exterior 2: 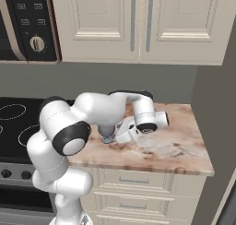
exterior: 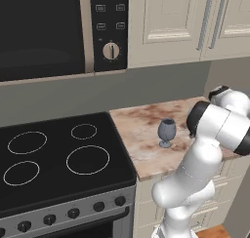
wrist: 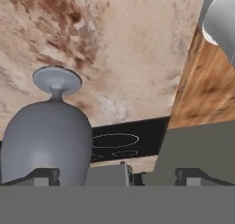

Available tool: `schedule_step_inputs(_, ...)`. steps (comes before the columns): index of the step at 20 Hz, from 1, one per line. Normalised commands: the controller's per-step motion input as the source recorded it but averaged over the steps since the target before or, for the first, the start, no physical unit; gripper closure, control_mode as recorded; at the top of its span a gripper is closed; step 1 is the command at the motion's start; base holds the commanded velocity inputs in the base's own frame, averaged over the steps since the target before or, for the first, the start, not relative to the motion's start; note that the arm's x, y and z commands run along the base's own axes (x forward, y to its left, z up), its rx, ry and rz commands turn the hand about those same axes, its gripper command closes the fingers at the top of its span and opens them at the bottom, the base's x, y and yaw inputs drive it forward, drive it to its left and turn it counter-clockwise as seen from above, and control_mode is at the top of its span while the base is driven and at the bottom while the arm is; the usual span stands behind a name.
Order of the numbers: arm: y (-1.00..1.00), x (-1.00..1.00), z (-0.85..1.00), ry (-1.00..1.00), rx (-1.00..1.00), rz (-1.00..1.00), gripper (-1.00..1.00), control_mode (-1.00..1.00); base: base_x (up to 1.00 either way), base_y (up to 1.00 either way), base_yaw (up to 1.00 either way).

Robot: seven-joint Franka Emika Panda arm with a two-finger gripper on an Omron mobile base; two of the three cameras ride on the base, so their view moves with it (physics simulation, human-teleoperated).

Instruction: Retrieve the wine glasses from the counter and place one next to each plate.

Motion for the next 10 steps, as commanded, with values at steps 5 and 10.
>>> schedule_step_inputs(5, 0.0, 0.06, -0.24, 0.0, 0.0, 0.0, -1.0, -1.0, 0.0, 0.0, 0.0)
schedule_step_inputs(10, 0.0, 0.14, -0.31, 0.0, 0.0, 0.0, -1.0, -1.0, 0.0, 0.0, 0.0)
